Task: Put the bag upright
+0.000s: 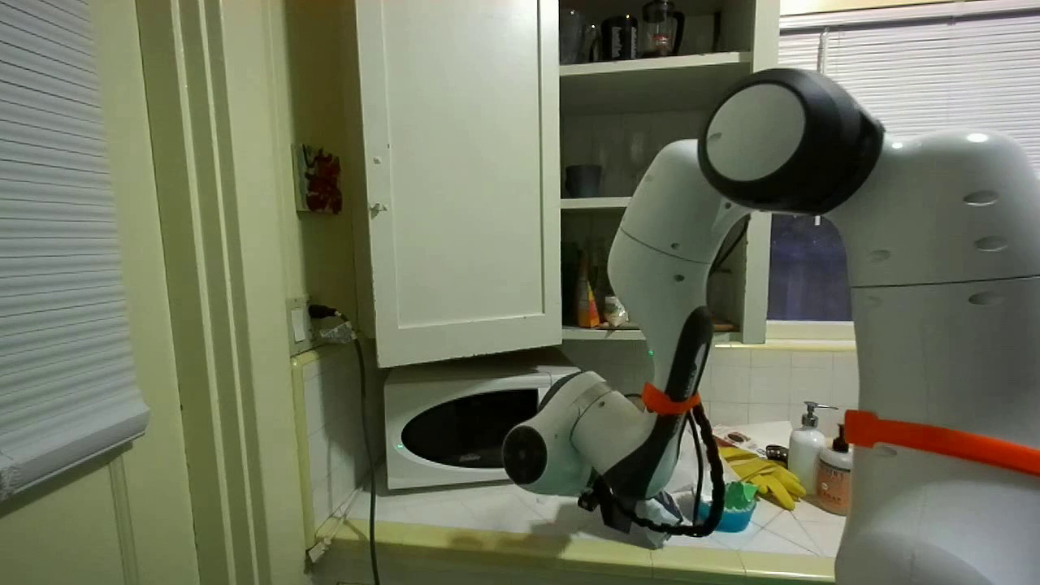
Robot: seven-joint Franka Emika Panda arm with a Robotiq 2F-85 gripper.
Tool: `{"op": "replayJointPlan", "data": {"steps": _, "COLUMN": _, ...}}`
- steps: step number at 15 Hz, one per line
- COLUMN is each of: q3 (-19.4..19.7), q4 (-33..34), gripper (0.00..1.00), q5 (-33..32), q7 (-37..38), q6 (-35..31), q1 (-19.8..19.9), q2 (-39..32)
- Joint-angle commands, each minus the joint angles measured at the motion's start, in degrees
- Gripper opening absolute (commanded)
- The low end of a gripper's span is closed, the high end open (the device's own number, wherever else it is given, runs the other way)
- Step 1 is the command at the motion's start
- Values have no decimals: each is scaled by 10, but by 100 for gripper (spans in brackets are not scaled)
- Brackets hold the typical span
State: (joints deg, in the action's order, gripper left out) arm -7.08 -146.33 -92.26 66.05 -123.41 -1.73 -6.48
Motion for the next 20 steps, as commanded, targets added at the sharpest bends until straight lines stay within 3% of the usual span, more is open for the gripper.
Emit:
{"op": "replayJointPlan", "data": {"steps": 1, "q3": 22, "q4": -52, "gripper": 2, "q5": 70, "q7": -4, "q6": -84, "q1": 11, "q2": 109}}
{"op": "replayJointPlan", "data": {"steps": 7, "q3": 91, "q4": -74, "gripper": 2, "q5": 177, "q7": -47, "q6": -248, "q1": 26, "q2": 200}}
{"op": "replayJointPlan", "data": {"steps": 9, "q3": 115, "q4": -87, "gripper": 2, "q5": 183, "q7": -72, "q6": -322, "q1": 35, "q2": 232}}
{"op": "replayJointPlan", "data": {"steps": 10, "q3": 100, "q4": -57, "gripper": 2, "q5": 165, "q7": -44, "q6": -274, "q1": 26, "q2": 183}}
{"op": "replayJointPlan", "data": {"steps": 11, "q3": 105, "q4": -59, "gripper": 10, "q5": 165, "q7": -49, "q6": -284, "q1": 29, "q2": 191}}
{"op": "replayJointPlan", "data": {"steps": 13, "q3": 104, "q4": -59, "gripper": 10, "q5": 165, "q7": -49, "q6": -283, "q1": 29, "q2": 188}}
{"op": "replayJointPlan", "data": {"steps": 14, "q3": 102, "q4": -59, "gripper": 2, "q5": 165, "q7": -49, "q6": -283, "q1": 29, "q2": 185}}
{"op": "replayJointPlan", "data": {"steps": 20, "q3": 88, "q4": 3, "gripper": 2, "q5": 175, "q7": 118, "q6": -309, "q1": 20, "q2": 173}}
